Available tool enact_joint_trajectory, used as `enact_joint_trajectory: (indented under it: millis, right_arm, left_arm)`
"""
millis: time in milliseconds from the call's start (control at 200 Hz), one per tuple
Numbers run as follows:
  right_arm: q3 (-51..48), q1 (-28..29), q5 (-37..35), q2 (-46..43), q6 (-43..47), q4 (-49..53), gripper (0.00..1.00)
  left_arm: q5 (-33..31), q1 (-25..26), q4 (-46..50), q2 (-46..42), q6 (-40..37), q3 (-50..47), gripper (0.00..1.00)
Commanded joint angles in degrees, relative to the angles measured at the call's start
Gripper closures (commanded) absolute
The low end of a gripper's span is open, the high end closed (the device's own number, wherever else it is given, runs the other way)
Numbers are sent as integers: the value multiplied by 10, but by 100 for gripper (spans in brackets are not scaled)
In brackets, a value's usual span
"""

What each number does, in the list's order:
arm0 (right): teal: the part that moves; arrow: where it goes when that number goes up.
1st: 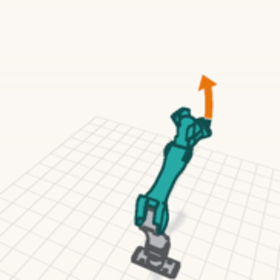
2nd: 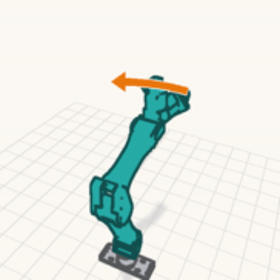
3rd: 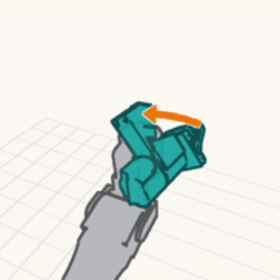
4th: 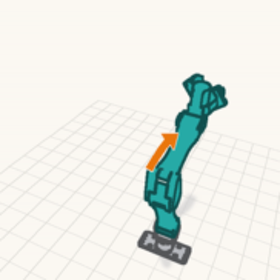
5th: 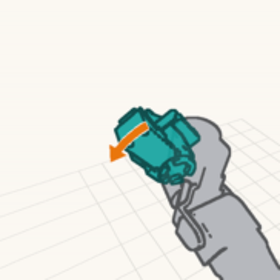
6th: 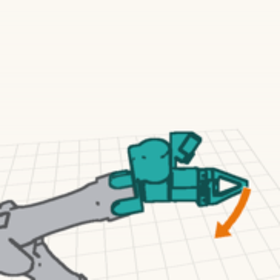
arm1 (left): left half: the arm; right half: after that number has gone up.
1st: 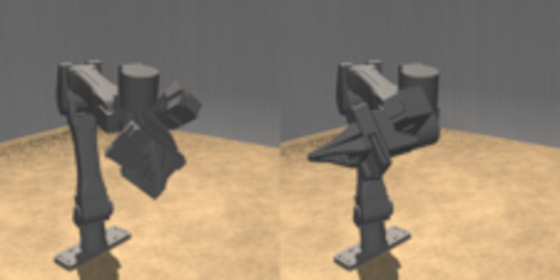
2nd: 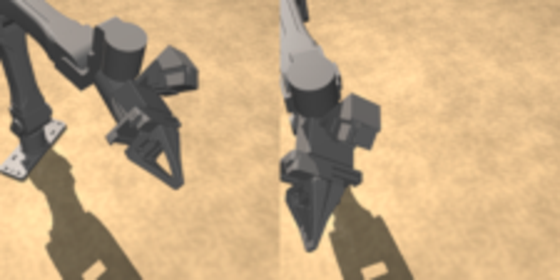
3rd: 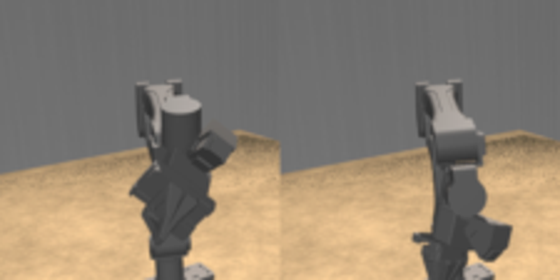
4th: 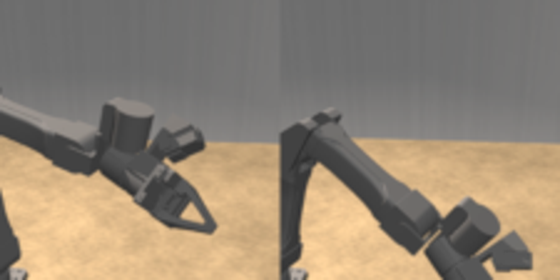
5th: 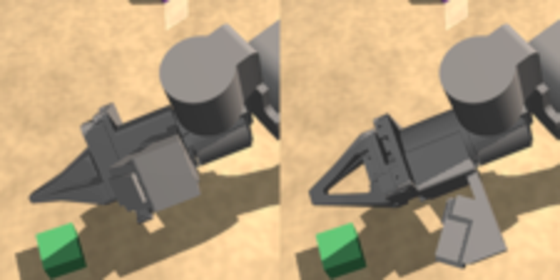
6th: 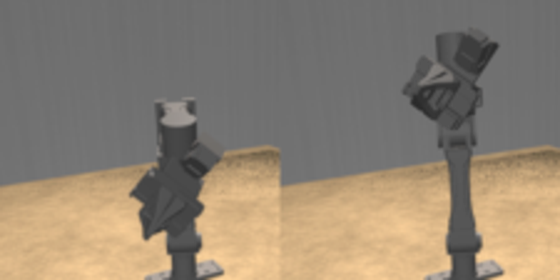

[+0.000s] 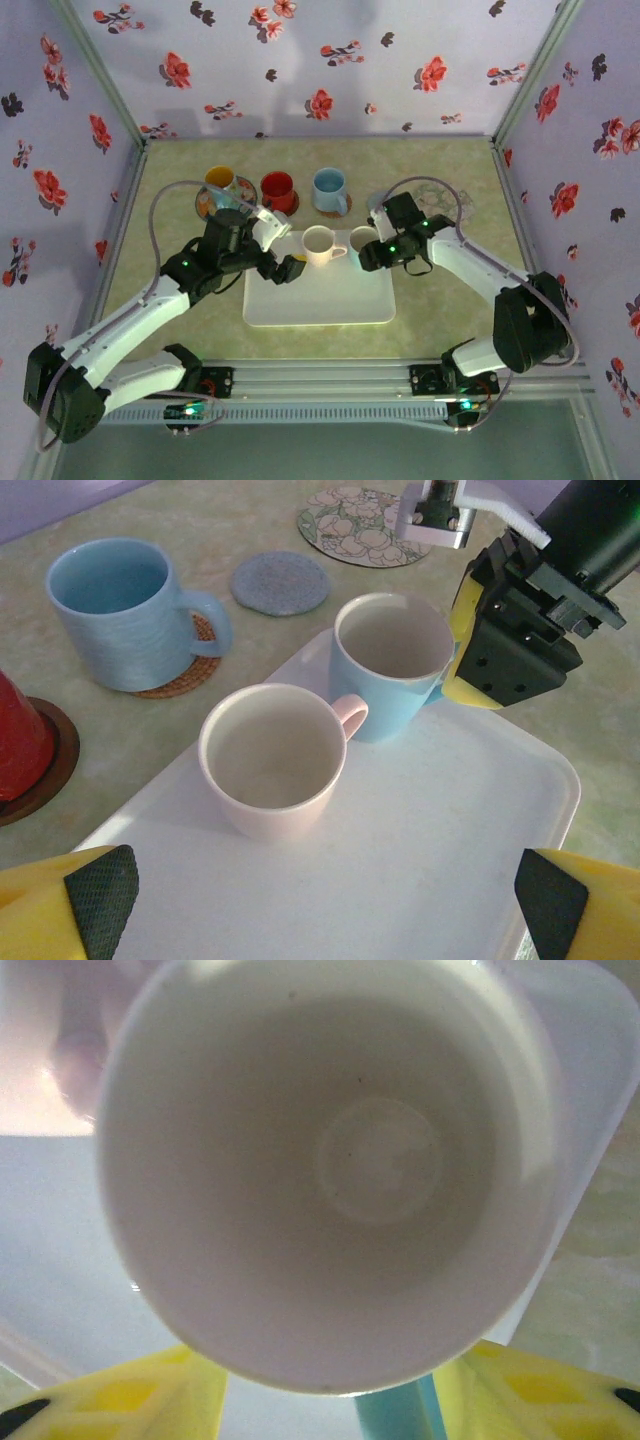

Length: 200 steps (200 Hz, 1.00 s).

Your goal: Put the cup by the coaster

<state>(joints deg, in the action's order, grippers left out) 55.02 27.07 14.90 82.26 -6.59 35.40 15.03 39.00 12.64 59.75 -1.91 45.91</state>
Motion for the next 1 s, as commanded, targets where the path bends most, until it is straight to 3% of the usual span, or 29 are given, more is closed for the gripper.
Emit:
enact_joint_trajectory:
  millis: [0, 585, 995]
  right_arm:
    - [0, 6, -20, 12, -4, 11, 46]
    - [10, 34, -65, 45, 1, 7, 59]
    - [14, 46, -94, 43, -2, 13, 75]
  left_arm:
    - [-4, 4, -15, 3, 6, -2, 0]
    - [-6, 5, -19, 7, 8, -3, 0]
    - [-6, 6, -22, 4, 9, -7, 0]
